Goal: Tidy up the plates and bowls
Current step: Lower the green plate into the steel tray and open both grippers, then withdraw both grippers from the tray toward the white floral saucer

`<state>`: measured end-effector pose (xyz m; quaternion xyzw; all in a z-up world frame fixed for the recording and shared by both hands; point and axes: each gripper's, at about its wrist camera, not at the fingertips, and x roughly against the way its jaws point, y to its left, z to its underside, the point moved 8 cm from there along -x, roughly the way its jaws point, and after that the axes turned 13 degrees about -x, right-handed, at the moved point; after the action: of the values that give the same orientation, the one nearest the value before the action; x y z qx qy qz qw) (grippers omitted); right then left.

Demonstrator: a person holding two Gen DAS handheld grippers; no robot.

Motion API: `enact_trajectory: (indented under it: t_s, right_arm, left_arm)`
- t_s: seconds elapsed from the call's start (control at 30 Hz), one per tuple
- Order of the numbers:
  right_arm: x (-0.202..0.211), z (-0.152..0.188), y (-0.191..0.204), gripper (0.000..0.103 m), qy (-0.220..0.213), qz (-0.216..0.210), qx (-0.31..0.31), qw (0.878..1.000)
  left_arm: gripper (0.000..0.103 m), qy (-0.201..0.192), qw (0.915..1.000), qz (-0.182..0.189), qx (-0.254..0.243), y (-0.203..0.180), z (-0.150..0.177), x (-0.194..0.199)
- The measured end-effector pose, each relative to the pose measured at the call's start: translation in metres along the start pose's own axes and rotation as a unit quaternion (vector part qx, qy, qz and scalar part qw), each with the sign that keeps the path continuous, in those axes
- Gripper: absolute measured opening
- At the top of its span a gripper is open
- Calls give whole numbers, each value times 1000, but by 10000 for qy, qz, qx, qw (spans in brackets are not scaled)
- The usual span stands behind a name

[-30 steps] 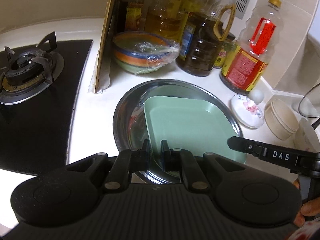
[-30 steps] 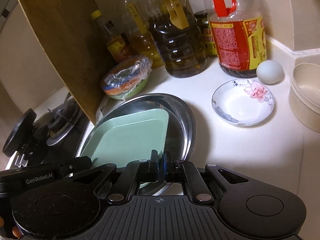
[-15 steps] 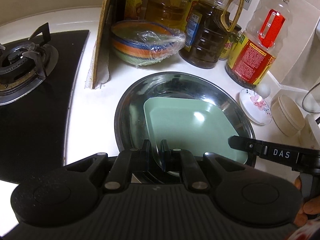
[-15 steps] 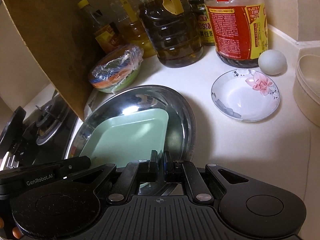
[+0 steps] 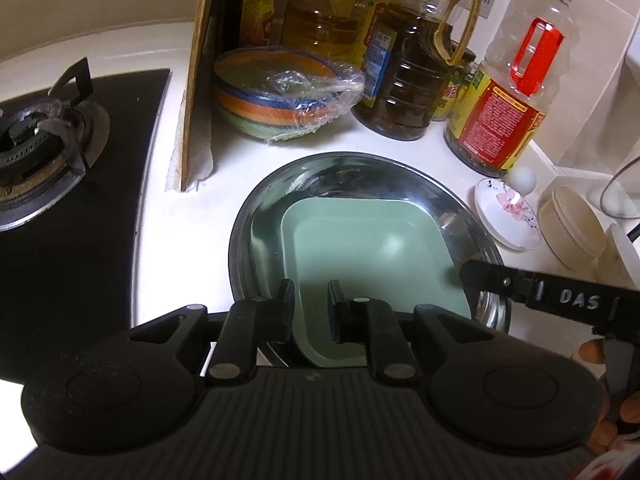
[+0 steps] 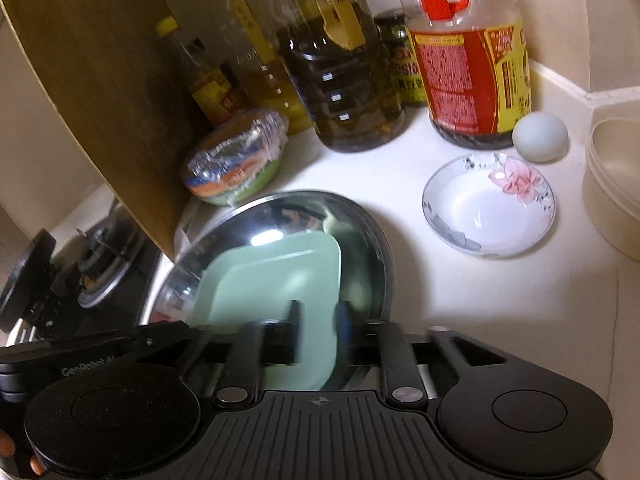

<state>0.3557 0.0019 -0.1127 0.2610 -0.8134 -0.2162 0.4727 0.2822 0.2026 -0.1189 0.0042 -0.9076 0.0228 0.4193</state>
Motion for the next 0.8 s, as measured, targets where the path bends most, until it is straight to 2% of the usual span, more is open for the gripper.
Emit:
enact_trajectory:
  t_s: [0.03, 0.07, 0.33, 0.8]
  right_arm:
    - [3, -1, 1, 46, -62, -29, -2, 10000]
    - [7, -2, 2, 47, -125, -56, -4, 9999]
    - [32, 2, -1, 49, -238, -169, -125, 9995]
    - [88, 32, -17, 53, -131, -366, -140, 9991]
  left_arm:
    - [15, -16, 10000, -10, -51, -2, -1, 1]
    - [16, -39, 9999, -16, -100, -3, -2, 3]
    - [24, -245, 9992, -128, -273, -17, -2, 29]
    - [24, -315, 9986, -392, -148, -57, 35, 80]
